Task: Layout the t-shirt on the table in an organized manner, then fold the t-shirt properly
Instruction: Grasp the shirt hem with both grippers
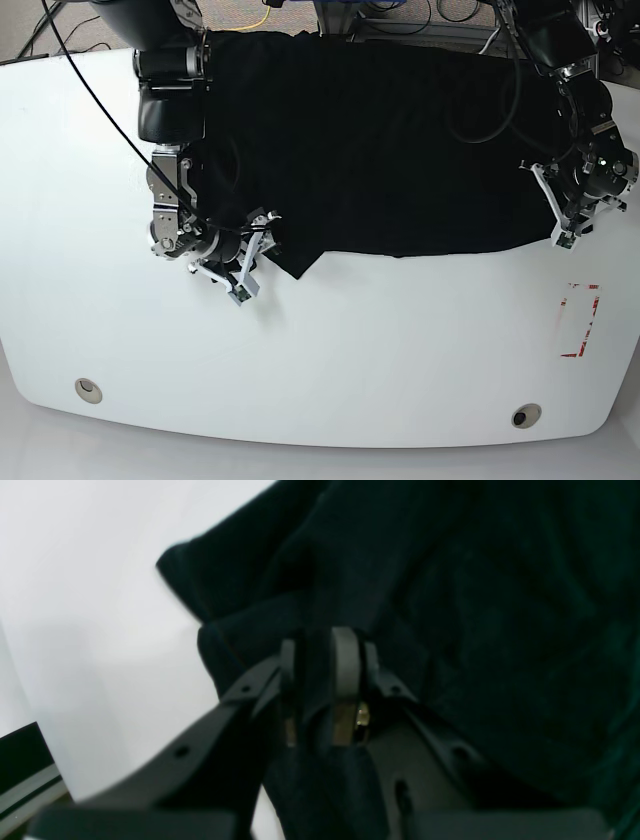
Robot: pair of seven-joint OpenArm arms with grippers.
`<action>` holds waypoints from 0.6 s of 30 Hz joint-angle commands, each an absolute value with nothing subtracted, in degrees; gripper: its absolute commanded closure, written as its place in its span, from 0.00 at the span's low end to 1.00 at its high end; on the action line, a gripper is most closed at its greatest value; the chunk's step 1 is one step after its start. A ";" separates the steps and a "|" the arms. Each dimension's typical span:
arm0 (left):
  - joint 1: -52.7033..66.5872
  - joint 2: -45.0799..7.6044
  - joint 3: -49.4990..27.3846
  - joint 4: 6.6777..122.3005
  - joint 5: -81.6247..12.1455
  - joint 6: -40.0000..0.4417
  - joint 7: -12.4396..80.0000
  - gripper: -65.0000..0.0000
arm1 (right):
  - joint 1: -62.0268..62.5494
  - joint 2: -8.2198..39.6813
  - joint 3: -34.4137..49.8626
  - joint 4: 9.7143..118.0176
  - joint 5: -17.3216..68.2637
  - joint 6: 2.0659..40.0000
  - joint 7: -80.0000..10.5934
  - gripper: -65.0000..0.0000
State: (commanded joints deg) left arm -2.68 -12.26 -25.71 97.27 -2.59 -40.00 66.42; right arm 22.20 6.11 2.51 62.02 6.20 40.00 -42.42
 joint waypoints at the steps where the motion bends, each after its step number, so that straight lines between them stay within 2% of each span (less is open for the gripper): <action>1: -2.68 -12.26 -25.71 97.27 -2.59 -40.00 66.42 0.87 | 22.11 6.02 2.24 61.49 6.20 40.00 -41.89 0.43; 7: -2.77 -12.26 -25.71 97.27 -2.59 -40.00 66.42 0.87 | 21.67 5.14 1.80 61.05 6.20 40.00 -40.57 0.45; 13: -2.77 -12.26 -25.71 97.10 -2.59 -40.00 66.33 0.87 | 21.67 4.97 1.89 61.05 6.11 40.00 -40.40 0.71; 15: -2.77 -12.26 -25.71 97.10 -2.59 -40.00 66.33 0.87 | 21.67 4.88 1.89 61.05 6.11 40.00 -40.40 0.72; 18: -2.77 -12.26 -25.71 97.01 -2.59 -40.00 66.33 0.87 | 21.67 4.79 1.89 61.05 6.11 40.00 -40.40 0.67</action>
State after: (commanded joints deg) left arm -2.77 -12.26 -25.71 97.01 -2.59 -40.00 66.33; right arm 21.67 4.79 1.89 61.05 6.11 40.00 -40.40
